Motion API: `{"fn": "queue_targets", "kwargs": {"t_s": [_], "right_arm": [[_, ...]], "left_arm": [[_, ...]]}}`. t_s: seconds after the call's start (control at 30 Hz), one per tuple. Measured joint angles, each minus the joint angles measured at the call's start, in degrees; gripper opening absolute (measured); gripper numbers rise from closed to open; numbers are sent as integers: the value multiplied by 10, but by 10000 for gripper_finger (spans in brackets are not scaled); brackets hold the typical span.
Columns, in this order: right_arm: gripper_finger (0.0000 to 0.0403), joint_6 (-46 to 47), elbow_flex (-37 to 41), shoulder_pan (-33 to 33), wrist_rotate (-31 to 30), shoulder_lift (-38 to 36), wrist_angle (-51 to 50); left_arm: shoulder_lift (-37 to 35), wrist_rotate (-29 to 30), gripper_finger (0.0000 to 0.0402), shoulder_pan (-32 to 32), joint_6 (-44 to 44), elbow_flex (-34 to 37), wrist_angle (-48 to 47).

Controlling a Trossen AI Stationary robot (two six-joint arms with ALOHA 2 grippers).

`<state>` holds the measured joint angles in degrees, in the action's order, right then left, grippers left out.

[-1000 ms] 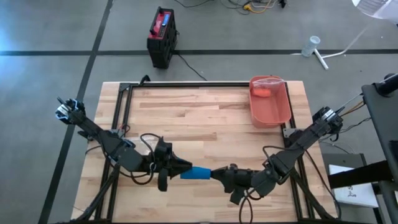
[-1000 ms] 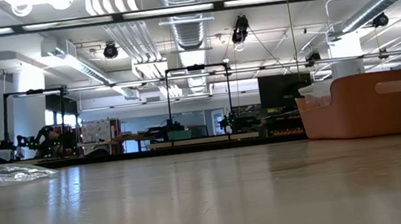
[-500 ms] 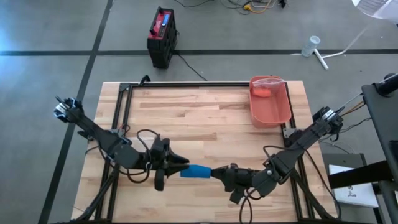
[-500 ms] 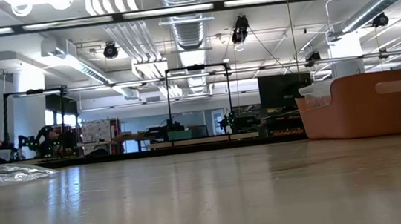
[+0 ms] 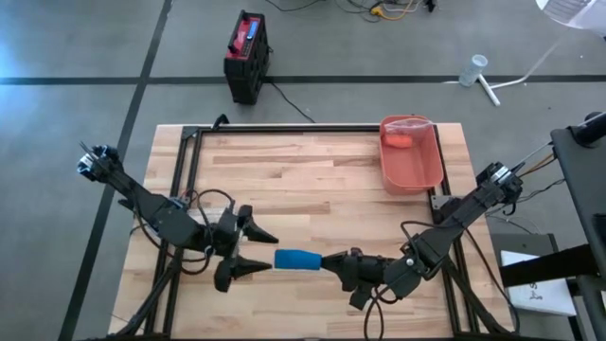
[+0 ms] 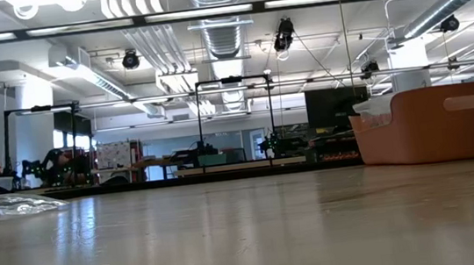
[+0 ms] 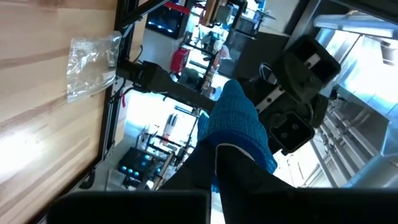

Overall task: Roll bandage
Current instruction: Roll the blue bandage

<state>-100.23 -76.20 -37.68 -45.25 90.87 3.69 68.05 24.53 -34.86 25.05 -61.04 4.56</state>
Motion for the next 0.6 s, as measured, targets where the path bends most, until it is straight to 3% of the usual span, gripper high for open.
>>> {"fn": "queue_targets", "kwargs": {"t_s": [0.33,0.6], "right_arm": [[3,-2,0,12,2,0,-4],[3,-2,0,12,2,0,-4]], "left_arm": [[47,0,310,2,-66,0,-1],[60,0,272,9,-66,0,-1]]}}
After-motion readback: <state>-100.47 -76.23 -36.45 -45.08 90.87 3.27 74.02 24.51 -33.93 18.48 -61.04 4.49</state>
